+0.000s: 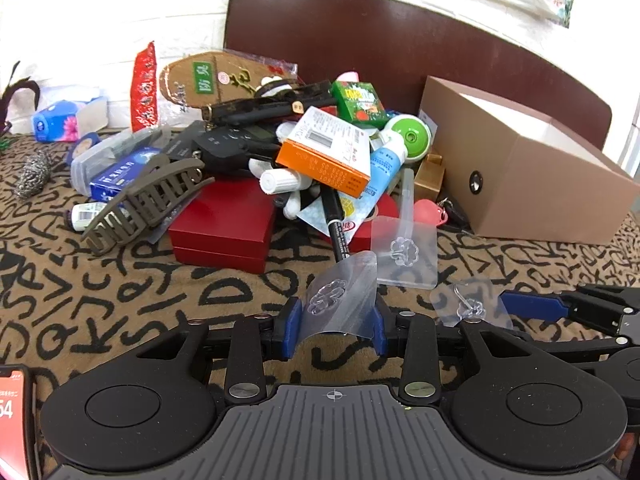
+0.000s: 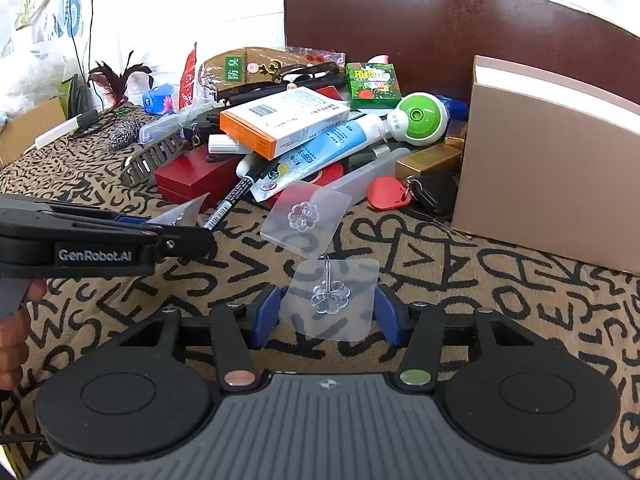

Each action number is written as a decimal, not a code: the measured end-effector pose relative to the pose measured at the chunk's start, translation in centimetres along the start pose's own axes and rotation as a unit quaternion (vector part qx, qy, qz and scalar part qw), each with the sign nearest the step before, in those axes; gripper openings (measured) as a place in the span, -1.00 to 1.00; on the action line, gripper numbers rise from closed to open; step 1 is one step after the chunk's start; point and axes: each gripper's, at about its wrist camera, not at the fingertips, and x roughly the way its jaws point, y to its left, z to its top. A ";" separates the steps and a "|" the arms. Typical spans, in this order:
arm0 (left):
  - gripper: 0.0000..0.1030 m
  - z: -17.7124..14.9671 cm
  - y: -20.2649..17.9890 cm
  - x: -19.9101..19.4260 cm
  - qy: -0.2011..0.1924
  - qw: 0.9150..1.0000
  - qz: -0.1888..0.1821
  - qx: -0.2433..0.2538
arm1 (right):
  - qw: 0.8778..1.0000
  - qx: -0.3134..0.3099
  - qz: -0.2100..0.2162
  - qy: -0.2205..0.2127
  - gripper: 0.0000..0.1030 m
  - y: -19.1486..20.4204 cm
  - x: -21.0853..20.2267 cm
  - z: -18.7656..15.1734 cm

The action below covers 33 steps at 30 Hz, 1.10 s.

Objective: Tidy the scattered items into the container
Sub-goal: 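Lift the adhesive hook with the left tool and carry it over the box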

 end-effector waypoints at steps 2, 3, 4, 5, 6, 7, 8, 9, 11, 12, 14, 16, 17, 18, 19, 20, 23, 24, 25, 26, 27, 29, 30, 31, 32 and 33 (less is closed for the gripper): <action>-0.32 0.0 0.0 -0.5 -0.002 1.000 -0.002 -0.002 | 1.000 0.003 0.000 -0.001 0.11 -0.1 -0.3 0.0; -0.32 0.1 0.1 -0.7 -0.004 1.000 -0.001 -0.003 | 1.000 0.005 0.000 -0.001 0.10 -0.1 -0.4 0.0; -0.32 0.1 0.1 -1.0 -0.006 1.000 -0.001 -0.003 | 1.000 0.006 0.002 -0.003 0.10 -0.1 -0.6 0.0; -0.32 0.1 0.1 -1.2 -0.007 1.000 -0.002 -0.003 | 1.000 0.005 0.002 -0.004 0.09 -0.1 -0.7 0.0; -0.32 0.2 0.1 -1.5 -0.007 1.000 -0.003 -0.005 | 1.000 0.005 0.001 -0.006 0.09 -0.1 -0.8 0.0; -0.32 0.3 0.2 -1.8 -0.009 1.000 -0.006 -0.006 | 1.000 0.004 0.001 -0.008 0.09 -0.1 -1.0 0.0; -0.32 0.3 0.2 -2.1 -0.012 1.000 -0.009 -0.008 | 1.000 0.004 0.001 -0.010 0.09 -0.1 -1.1 0.1; -0.32 0.4 0.1 -2.4 -0.016 1.000 -0.011 -0.009 | 1.000 0.003 0.002 -0.012 0.09 -0.1 -1.3 0.1; -0.32 0.5 0.0 -3.0 -0.022 1.000 -0.010 -0.008 | 1.000 0.004 0.003 -0.015 0.09 -0.1 -1.5 0.2; -0.31 0.6 -0.1 -3.2 -0.025 1.000 -0.012 -0.007 | 1.000 0.004 0.003 -0.016 0.09 -0.1 -1.6 0.3; -0.31 0.9 -0.3 -3.3 -0.025 1.000 -0.016 -0.005 | 1.000 0.001 0.005 -0.017 0.09 -0.1 -1.7 0.5; -0.31 1.3 -0.6 -3.2 -0.025 1.000 -0.015 -0.001 | 1.000 -0.003 0.005 -0.022 0.09 0.0 -2.0 0.8; -0.31 1.6 -0.8 -3.2 -0.027 0.999 -0.017 -0.001 | 1.000 -0.006 0.004 -0.026 0.09 0.0 -2.2 1.1; -0.31 1.9 -1.0 -3.2 -0.030 0.999 -0.020 -0.001 | 0.999 -0.007 0.003 -0.031 0.09 -0.1 -2.4 1.3; -0.31 2.2 -1.1 -3.3 -0.034 0.999 -0.025 -0.002 | 0.999 -0.007 0.002 -0.037 0.09 -0.3 -2.7 1.6; -0.30 2.4 -1.4 -3.3 -0.037 0.999 -0.028 -0.002 | 0.999 -0.006 0.002 -0.043 0.09 -0.5 -3.0 1.9; -0.30 3.5 -2.4 -3.2 -0.047 0.998 -0.040 0.002 | 0.998 0.010 0.002 -0.059 0.09 -1.4 -4.0 2.6; -0.29 3.9 -2.8 -3.1 -0.051 0.998 -0.044 0.004 | 0.998 0.015 0.002 -0.064 0.09 -1.8 -4.4 2.8; -0.29 4.3 -3.2 -3.1 -0.054 0.997 -0.050 0.005 | 0.997 0.019 0.000 -0.068 0.09 -2.2 -4.8 3.1; -0.29 4.8 -3.7 -3.0 -0.058 0.997 -0.056 0.006 | 0.997 0.023 -0.002 -0.074 0.09 -2.7 -5.2 3.4; -0.29 5.3 -4.2 -2.8 -0.060 0.996 -0.062 0.006 | 0.996 0.026 -0.005 -0.081 0.09 -3.2 -5.7 3.8; -0.29 6.4 -5.1 -2.5 -0.064 0.995 -0.074 0.009 | 0.995 0.030 -0.012 -0.094 0.09 -4.1 -6.5 4.6; -0.29 7.0 -5.6 -2.4 -0.067 0.995 -0.080 0.012 | 0.994 0.031 -0.017 -0.102 0.09 -4.6 -7.0 5.0; -0.29 7.5 -6.1 -2.3 -0.070 0.994 -0.085 0.016 | 0.993 0.031 -0.022 -0.110 0.09 -5.1 -7.5 5.5; -0.29 8.1 -6.7 -2.1 -0.075 0.993 -0.089 0.021 | 0.992 0.030 -0.028 -0.117 0.09 -5.6 -7.9 6.0; -0.29 8.7 -7.3 -1.9 -0.080 0.992 -0.093 0.027 | 0.991 0.028 -0.035 -0.124 0.09 -6.1 -8.2 6.4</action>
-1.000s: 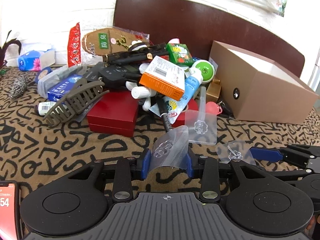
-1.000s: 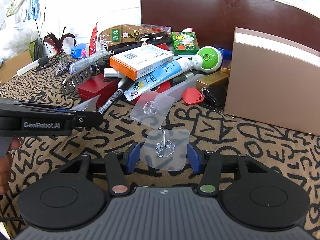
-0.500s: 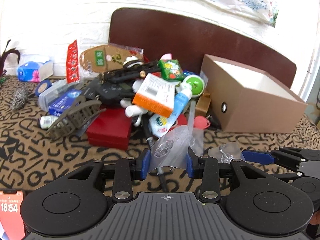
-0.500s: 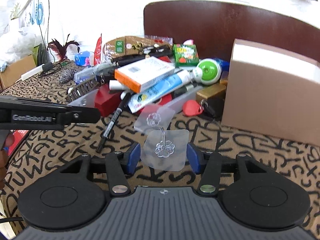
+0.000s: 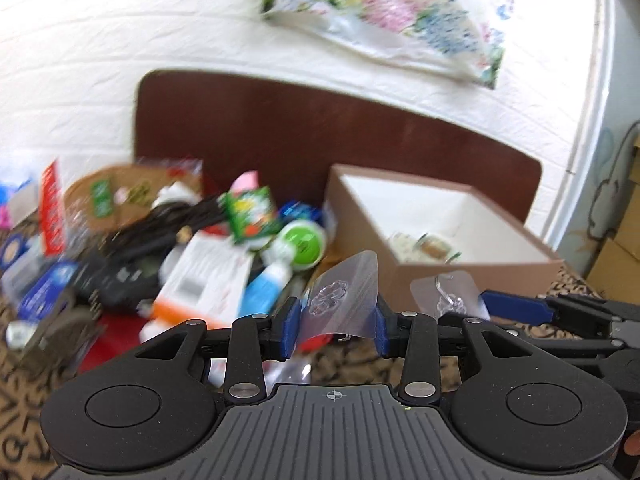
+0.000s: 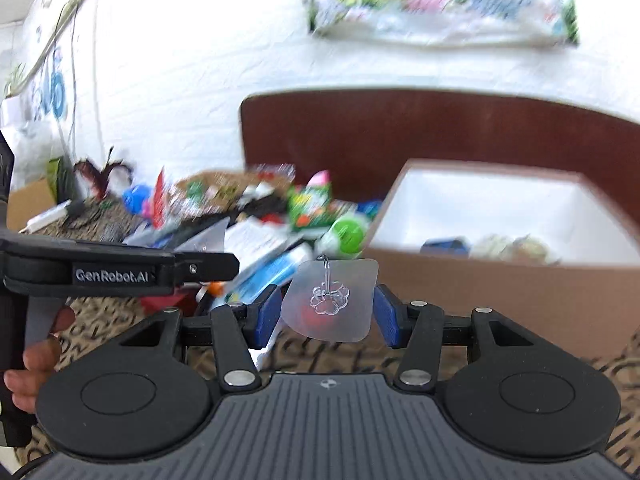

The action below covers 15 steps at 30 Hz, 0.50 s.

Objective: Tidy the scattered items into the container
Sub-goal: 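Lift the adhesive hook with the left tool and carry it over the box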

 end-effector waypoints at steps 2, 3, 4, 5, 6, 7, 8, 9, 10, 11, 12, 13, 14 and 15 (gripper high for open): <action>-0.29 1.1 -1.1 0.8 -0.008 1.000 -0.008 0.008 | 1.000 -0.007 -0.014 -0.012 0.09 -1.0 -0.3 1.0; -0.29 1.6 -1.6 1.3 -0.010 1.000 -0.012 0.011 | 1.000 -0.011 -0.022 -0.018 0.09 -1.5 -0.3 1.4; -0.29 2.2 -2.2 1.7 -0.013 1.000 -0.017 0.012 | 0.999 -0.014 -0.029 -0.023 0.09 -2.0 -0.4 1.8; -0.29 2.7 -2.6 2.2 -0.015 1.000 -0.021 0.013 | 0.999 -0.015 -0.035 -0.027 0.09 -2.4 -0.5 2.1; -0.29 3.2 -2.9 2.7 -0.016 0.999 -0.024 0.012 | 0.999 -0.016 -0.042 -0.031 0.09 -2.9 -0.6 2.4; -0.29 3.8 -3.3 3.3 -0.016 0.999 -0.029 0.010 | 0.998 -0.017 -0.048 -0.035 0.09 -3.5 -0.6 2.7; -0.29 4.3 -3.6 3.8 -0.015 0.999 -0.034 0.007 | 0.998 -0.017 -0.054 -0.038 0.09 -4.0 -0.6 3.0; -0.29 4.9 -4.0 4.4 -0.016 0.999 -0.040 0.005 | 0.997 -0.018 -0.061 -0.041 0.09 -4.5 -0.6 3.2; -0.29 5.4 -4.4 5.0 -0.016 0.999 -0.044 0.005 | 0.997 -0.019 -0.068 -0.042 0.09 -5.0 -0.6 3.4; -0.29 5.9 -4.9 5.5 -0.016 0.999 -0.047 0.005 | 0.996 -0.019 -0.074 -0.043 0.09 -5.6 -0.5 3.6; -0.29 6.4 -5.3 6.0 -0.017 0.999 -0.051 0.007 | 0.996 -0.019 -0.080 -0.044 0.09 -6.2 -0.4 3.8; -0.29 6.9 -5.8 6.6 -0.017 0.998 -0.055 0.008 | 0.995 -0.019 -0.086 -0.044 0.09 -6.7 -0.3 3.9; -0.29 7.4 -6.3 7.2 -0.016 0.998 -0.059 0.010 | 0.995 -0.017 -0.091 -0.044 0.09 -7.3 -0.1 4.1; -0.28 7.8 -6.8 7.7 -0.014 0.998 -0.063 0.012 | 0.994 -0.015 -0.096 -0.043 0.09 -8.0 0.1 4.3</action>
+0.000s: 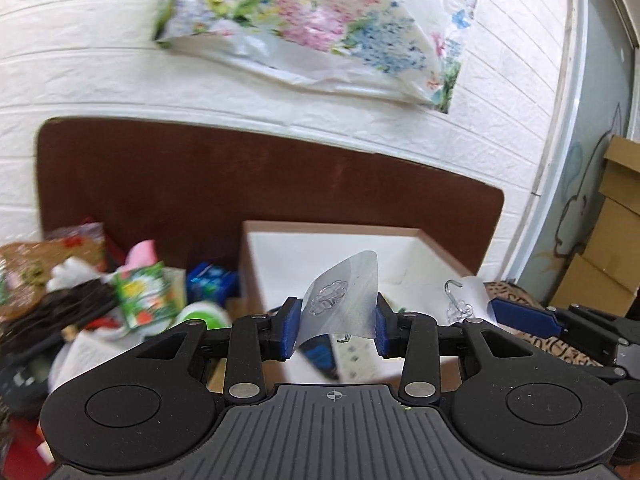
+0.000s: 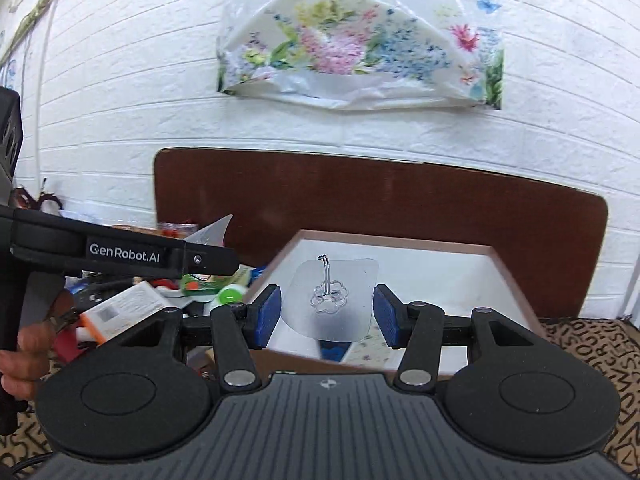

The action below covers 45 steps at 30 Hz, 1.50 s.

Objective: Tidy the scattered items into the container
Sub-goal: 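Lift the adhesive hook with the left tool and carry it over the box, then open the left tool to release the adhesive hook into the box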

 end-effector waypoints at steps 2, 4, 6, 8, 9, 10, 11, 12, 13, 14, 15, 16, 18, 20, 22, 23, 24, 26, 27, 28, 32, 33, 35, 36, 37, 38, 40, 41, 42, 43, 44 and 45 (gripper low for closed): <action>-0.28 0.8 -0.8 1.6 0.007 1.000 -0.008 0.002 | 1.000 0.004 -0.009 0.003 0.09 -1.1 0.7 0.3; -0.28 1.4 -1.7 3.4 0.016 1.000 -0.014 0.003 | 1.000 0.005 -0.020 0.007 0.09 -2.4 1.5 0.6; -0.28 1.9 -2.5 5.3 0.029 0.999 -0.016 0.006 | 0.999 0.003 -0.030 0.013 0.09 -3.4 2.3 0.7; -0.27 2.0 -3.2 7.2 0.041 0.999 -0.015 0.013 | 0.999 0.001 -0.038 0.022 0.09 -4.5 3.1 0.7; -0.27 2.0 -3.6 8.1 0.047 0.999 -0.015 0.018 | 0.999 0.000 -0.043 0.028 0.09 -5.0 3.6 0.6; -0.27 2.0 -4.0 9.0 0.054 0.998 -0.014 0.023 | 0.998 -0.001 -0.048 0.033 0.09 -5.6 4.1 0.5; -0.27 1.9 -4.3 9.9 0.061 0.998 -0.013 0.027 | 0.998 -0.001 -0.052 0.039 0.09 -6.0 4.6 0.4; -0.27 1.7 -4.6 10.8 0.068 0.997 -0.013 0.031 | 0.997 -0.001 -0.056 0.046 0.09 -6.5 5.0 0.2; -0.27 1.6 -4.9 11.6 0.075 0.997 -0.014 0.033 | 0.997 0.000 -0.059 0.052 0.09 -7.0 5.4 -0.1; -0.27 1.3 -5.1 12.3 0.081 0.996 -0.016 0.033 | 0.996 0.001 -0.063 0.058 0.09 -7.5 5.8 -0.3; -0.27 1.1 -5.2 13.0 0.088 0.995 -0.018 0.034 | 0.996 0.003 -0.066 0.064 0.09 -8.0 6.2 -0.5; -0.27 0.8 -5.4 13.6 0.094 0.995 -0.019 0.034 | 0.995 0.004 -0.069 0.070 0.09 -8.4 6.6 -0.8; -0.26 0.5 -5.6 14.8 0.106 0.994 -0.022 0.034 | 0.994 0.008 -0.072 0.083 0.09 -9.2 7.3 -1.3; -0.26 0.2 -5.7 15.7 0.116 0.992 -0.024 0.035 | 0.993 0.010 -0.074 0.094 0.09 -9.8 7.9 -1.7; -0.25 -0.2 -5.8 16.3 0.122 0.991 -0.024 0.037 | 0.992 0.009 -0.075 0.102 0.09 -10.2 8.3 -2.0; -0.23 -0.3 -5.8 16.5 0.125 0.991 -0.024 0.038 | 0.992 0.009 -0.075 0.105 0.09 -10.3 8.5 -2.0; -0.21 -0.4 -5.7 16.8 0.127 0.991 -0.023 0.039 | 0.991 0.010 -0.076 0.108 0.09 -10.5 8.7 -2.1; -0.17 -0.5 -5.8 17.2 0.132 0.990 -0.023 0.040 | 0.991 0.013 -0.076 0.113 0.09 -10.7 9.0 -2.3; -0.10 -0.6 -5.8 17.4 0.135 0.990 -0.024 0.041 | 0.990 0.015 -0.077 0.115 0.10 -10.8 9.1 -2.4; -0.03 -0.7 -5.8 17.5 0.137 0.989 -0.025 0.043 | 0.990 0.015 -0.077 0.117 0.10 -10.8 9.3 -2.5; 0.32 -0.8 -5.8 17.9 0.139 0.989 -0.018 0.043 | 0.990 0.011 -0.078 0.119 0.14 -10.8 9.5 -2.6; 0.45 -0.9 -5.8 17.8 0.139 0.989 -0.020 0.041 | 0.990 0.013 -0.077 0.119 0.21 -10.8 9.5 -2.6; 0.64 -0.7 -5.6 17.8 0.138 0.990 -0.025 0.033 | 0.990 0.019 -0.073 0.117 0.28 -10.9 9.5 -2.6; 0.73 -0.7 -5.5 17.6 0.134 0.990 -0.027 0.029 | 0.990 0.018 -0.073 0.116 0.39 -10.8 9.4 -2.6; 0.78 -0.6 -5.4 17.4 0.131 0.991 -0.028 0.026 | 0.991 0.015 -0.076 0.113 0.52 -10.6 9.3 -2.5; 0.88 -0.6 -5.3 17.3 0.128 0.991 -0.027 0.024 | 0.991 0.012 -0.077 0.109 0.58 -10.5 9.2 -2.5; 0.94 -0.5 -5.2 16.8 0.119 0.992 -0.022 0.023 | 0.992 0.005 -0.080 0.100 0.76 -10.1 8.9 -2.4; 0.95 -0.5 -5.2 16.6 0.113 0.993 -0.021 0.024 | 0.992 0.002 -0.080 0.095 0.80 -9.9 8.7 -2.4; 0.98 -0.4 -5.1 16.3 0.109 0.993 -0.024 0.024 | 0.993 0.000 -0.080 0.091 0.88 -9.8 8.6 -2.3; 0.99 -0.4 -5.0 16.1 0.106 0.994 -0.028 0.023 | 0.993 0.000 -0.078 0.088 0.95 -9.7 8.4 -2.3; 1.00 -0.4 -5.0 15.9 0.103 0.994 -0.031 0.022 | 0.994 0.001 -0.075 0.085 0.97 -9.6 8.3 -2.2; 1.00 -0.4 -5.0 15.6 0.100 0.994 -0.034 0.022 | 0.994 0.002 -0.072 0.084 0.98 -9.5 8.2 -2.2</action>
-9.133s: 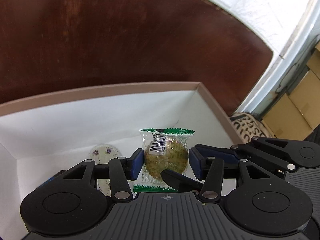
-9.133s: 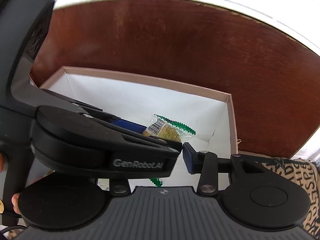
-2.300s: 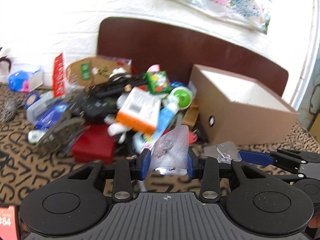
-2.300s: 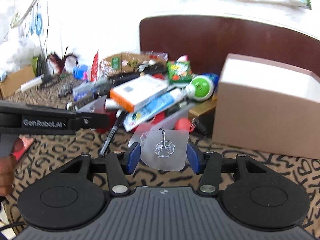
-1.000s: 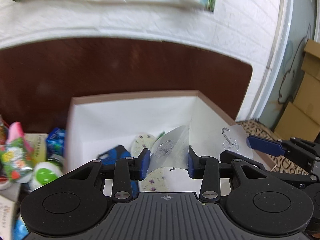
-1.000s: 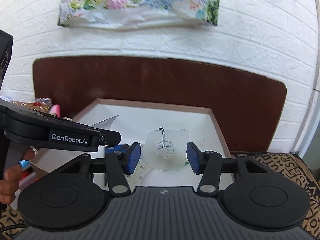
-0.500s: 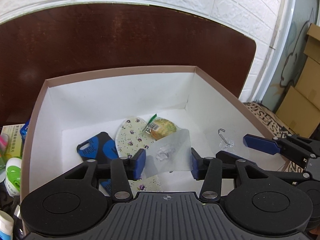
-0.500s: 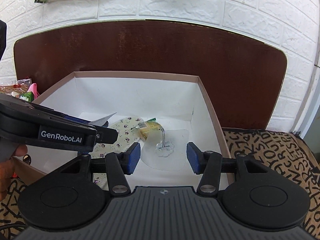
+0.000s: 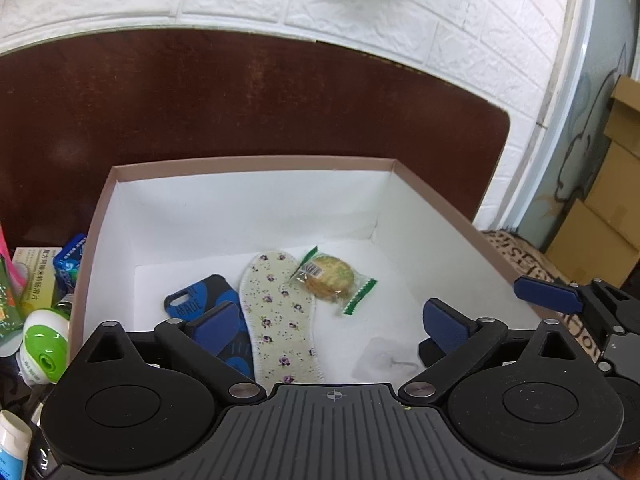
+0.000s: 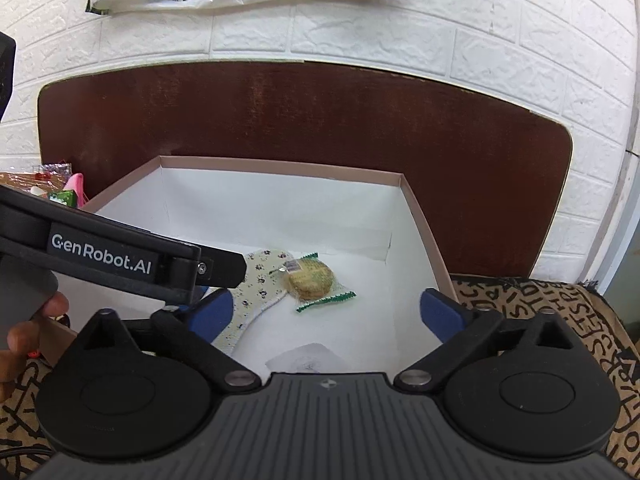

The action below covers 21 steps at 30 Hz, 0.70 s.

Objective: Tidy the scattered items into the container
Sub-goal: 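Open the left tool to release the adhesive hook into the box, then move the left tool back to the pile toward the black marker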

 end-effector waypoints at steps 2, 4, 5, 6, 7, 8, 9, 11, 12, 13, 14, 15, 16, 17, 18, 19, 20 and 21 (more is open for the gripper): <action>1.00 -0.1 -0.2 -0.4 -0.005 1.000 -0.001 0.006 | 1.000 0.004 0.006 0.004 0.99 0.2 -0.1 0.0; 1.00 -0.3 -0.6 -0.5 -0.005 1.000 0.011 0.013 | 1.000 0.007 0.009 0.006 0.99 0.3 -0.2 -0.1; 1.00 -0.3 -0.8 -0.6 -0.004 1.000 0.020 0.016 | 1.000 0.008 0.009 0.006 0.99 0.3 -0.3 -0.1; 1.00 -0.3 -0.9 -0.6 -0.003 0.999 0.028 0.018 | 1.000 0.008 0.008 0.006 0.99 0.4 -0.4 -0.1; 1.00 -0.4 -1.0 -0.7 -0.003 0.999 0.030 0.021 | 1.000 0.008 0.007 0.008 0.99 0.5 -0.5 -0.1; 1.00 -0.4 -1.0 -0.8 -0.004 0.999 0.029 0.021 | 1.000 0.008 0.007 0.008 0.99 0.6 -0.6 -0.1; 1.00 -0.5 -1.0 -0.9 -0.005 0.999 0.029 0.020 | 1.000 0.008 0.007 0.008 0.99 0.6 -0.7 -0.1; 1.00 -0.6 -0.9 -1.2 -0.005 0.999 0.027 0.016 | 1.000 0.008 0.009 0.008 0.99 0.8 -1.0 0.0; 1.00 -0.6 -0.8 -1.4 -0.005 1.000 0.026 0.014 | 1.000 0.009 0.009 0.007 0.99 0.8 -1.1 0.0; 1.00 -0.7 -0.8 -1.5 -0.006 1.000 0.026 0.012 | 1.000 0.010 0.010 0.007 0.99 0.8 -1.2 0.0; 1.00 -0.7 -0.8 -1.7 -0.006 1.000 0.026 0.011 | 1.000 0.011 0.010 0.007 0.99 0.9 -1.4 0.1; 1.00 -0.7 -0.8 -1.9 -0.007 1.000 0.026 0.012 | 1.000 0.012 0.010 0.006 0.99 1.0 -1.5 0.1; 1.00 -0.7 -0.8 -2.1 -0.009 1.000 0.026 0.013 | 1.000 0.011 0.010 0.005 0.99 1.1 -1.7 0.2; 1.00 -0.7 -0.9 -2.3 -0.010 0.999 0.028 0.014 | 1.000 0.011 0.010 0.004 0.99 1.2 -1.9 0.2; 1.00 -0.7 -0.9 -2.5 -0.012 0.999 0.029 0.015 | 1.000 0.010 0.010 0.004 0.99 1.3 -2.0 0.2; 1.00 -0.7 -1.0 -2.7 -0.013 0.999 0.030 0.016 | 1.000 0.009 0.009 0.003 0.99 1.4 -2.2 0.3; 1.00 -0.8 -1.0 -3.0 -0.015 0.999 0.030 0.017 | 1.000 0.008 0.009 0.002 0.99 1.5 -2.5 0.3; 1.00 -0.8 -1.1 -3.2 -0.016 0.999 0.030 0.017 | 1.000 0.006 0.008 0.001 0.99 1.6 -2.6 0.4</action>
